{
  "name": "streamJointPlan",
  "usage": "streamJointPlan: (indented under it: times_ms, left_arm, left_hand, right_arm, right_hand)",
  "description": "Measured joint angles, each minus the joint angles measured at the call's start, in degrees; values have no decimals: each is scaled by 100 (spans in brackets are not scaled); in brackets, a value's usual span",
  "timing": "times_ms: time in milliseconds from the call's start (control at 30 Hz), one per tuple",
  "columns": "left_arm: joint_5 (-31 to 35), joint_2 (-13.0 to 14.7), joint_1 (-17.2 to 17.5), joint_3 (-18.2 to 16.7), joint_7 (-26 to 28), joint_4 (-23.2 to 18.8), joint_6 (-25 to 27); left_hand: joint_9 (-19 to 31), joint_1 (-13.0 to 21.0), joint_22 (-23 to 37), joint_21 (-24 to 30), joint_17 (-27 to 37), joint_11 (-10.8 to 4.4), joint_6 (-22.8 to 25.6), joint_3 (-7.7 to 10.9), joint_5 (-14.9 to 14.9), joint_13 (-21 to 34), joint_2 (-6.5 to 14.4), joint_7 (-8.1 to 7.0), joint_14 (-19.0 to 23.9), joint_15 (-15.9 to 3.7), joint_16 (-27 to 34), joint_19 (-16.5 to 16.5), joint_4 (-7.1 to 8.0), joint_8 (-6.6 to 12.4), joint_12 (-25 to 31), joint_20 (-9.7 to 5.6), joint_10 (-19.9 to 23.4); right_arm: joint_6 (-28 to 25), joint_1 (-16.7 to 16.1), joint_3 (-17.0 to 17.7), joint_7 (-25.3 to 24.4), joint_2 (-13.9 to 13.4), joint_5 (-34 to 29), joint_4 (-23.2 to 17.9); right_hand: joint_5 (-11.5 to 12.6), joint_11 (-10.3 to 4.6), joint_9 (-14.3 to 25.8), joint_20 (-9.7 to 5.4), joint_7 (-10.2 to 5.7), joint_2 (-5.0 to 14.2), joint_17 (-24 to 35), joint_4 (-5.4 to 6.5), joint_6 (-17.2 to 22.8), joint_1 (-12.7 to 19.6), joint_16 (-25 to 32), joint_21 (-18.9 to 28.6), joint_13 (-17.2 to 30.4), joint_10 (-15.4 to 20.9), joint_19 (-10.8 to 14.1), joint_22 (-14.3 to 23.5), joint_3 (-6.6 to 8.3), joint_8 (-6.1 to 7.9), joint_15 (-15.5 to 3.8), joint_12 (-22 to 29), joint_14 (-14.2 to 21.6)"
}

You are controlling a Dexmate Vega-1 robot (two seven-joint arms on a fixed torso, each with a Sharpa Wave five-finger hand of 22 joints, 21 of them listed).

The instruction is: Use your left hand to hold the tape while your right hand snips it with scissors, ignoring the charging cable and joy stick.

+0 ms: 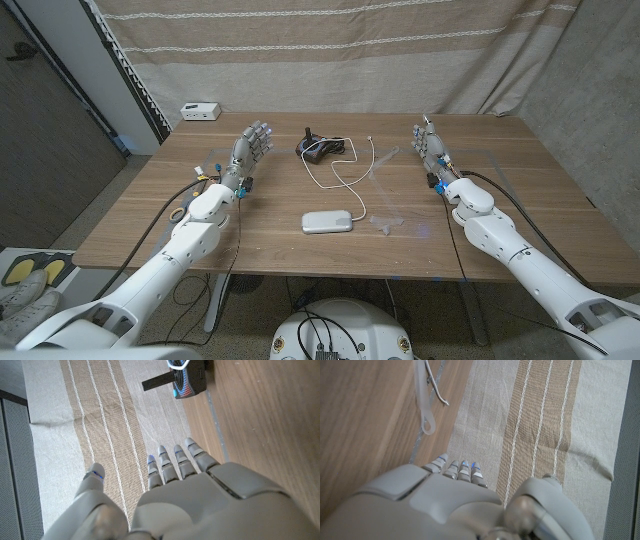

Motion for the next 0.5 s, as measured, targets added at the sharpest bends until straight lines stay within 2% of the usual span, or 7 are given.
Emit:
streamJointPlan:
  times_ms: [400,500]
  left_arm:
    - [281,146,108,-10,259,-207,-32]
    - [377,203,158,-11,366,-300,-32]
  left_hand:
    - [-17,0,-1,0,-1,13,30,0,0,0,0,-31,-38,-7,0,-4,0,0,0,1,13]
    - [-17,12,-1,0,-1,9,53,0,11,-1,-12,-8,-124,-11,0,-105,0,0,0,0,54]
  right_arm:
    - [-24,-19,-4,-10,-57,-42,-72]
    - [-24,-28,-4,-21,-76,-66,-100]
  right_hand:
    - [0,23,0,-53,1,31,0,-11,-1,31,0,0,0,-23,-53,-1,-11,0,10,0,-51]
    - [40,42,-1,-72,73,31,-1,-24,10,31,0,0,-1,-42,-72,-1,-23,0,10,0,-51]
